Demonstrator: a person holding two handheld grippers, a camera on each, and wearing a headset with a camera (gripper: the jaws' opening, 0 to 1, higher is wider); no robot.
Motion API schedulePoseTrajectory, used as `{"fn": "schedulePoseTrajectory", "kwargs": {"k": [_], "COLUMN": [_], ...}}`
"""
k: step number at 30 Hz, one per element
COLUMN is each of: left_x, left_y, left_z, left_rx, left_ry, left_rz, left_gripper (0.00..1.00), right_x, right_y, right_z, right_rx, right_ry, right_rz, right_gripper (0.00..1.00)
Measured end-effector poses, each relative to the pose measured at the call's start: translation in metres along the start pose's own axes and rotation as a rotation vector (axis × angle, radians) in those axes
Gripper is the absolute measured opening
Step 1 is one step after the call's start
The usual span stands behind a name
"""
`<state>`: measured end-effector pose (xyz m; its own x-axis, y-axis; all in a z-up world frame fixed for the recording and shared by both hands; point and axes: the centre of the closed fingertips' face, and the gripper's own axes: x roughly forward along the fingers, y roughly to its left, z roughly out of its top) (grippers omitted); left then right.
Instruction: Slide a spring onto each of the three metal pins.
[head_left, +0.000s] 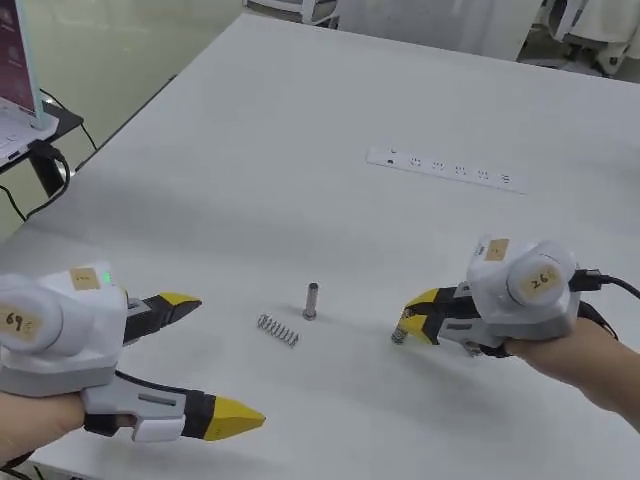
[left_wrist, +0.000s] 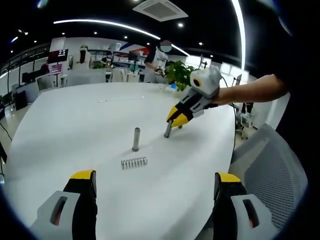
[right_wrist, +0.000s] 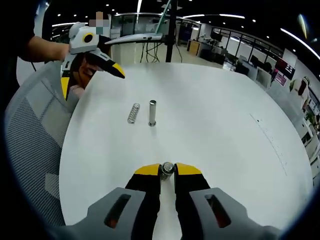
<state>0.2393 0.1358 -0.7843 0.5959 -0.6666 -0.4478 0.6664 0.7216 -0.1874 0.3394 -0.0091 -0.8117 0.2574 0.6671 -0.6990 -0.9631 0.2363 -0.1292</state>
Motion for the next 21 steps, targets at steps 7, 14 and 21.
{"fn": "schedulePoseTrajectory", "kwargs": {"k": [7,14,21], "left_x": [0.001,0.001,0.001], "left_y": [-0.001,-0.002,-0.003], "left_z": [0.001,0.003,0.006], "left_rx": [0.002,0.003,0.009], "left_ry": [0.0,0.001,0.0], "left_rz": [-0.002,-0.005,-0.007], "left_gripper": [0.95,0.94,0.94], "right_x": [0.001,-0.002,-0.01], "right_y": [-0.002,0.0,-0.003], "right_z": [0.0,0.002,0.003], "right_rx": [0.019,0.032,0.043], "right_ry": [-0.002,-0.011,-0.018], "right_rz": [-0.01,-0.011,-0.03], "right_gripper": [0.08,0.09,0.13]}}
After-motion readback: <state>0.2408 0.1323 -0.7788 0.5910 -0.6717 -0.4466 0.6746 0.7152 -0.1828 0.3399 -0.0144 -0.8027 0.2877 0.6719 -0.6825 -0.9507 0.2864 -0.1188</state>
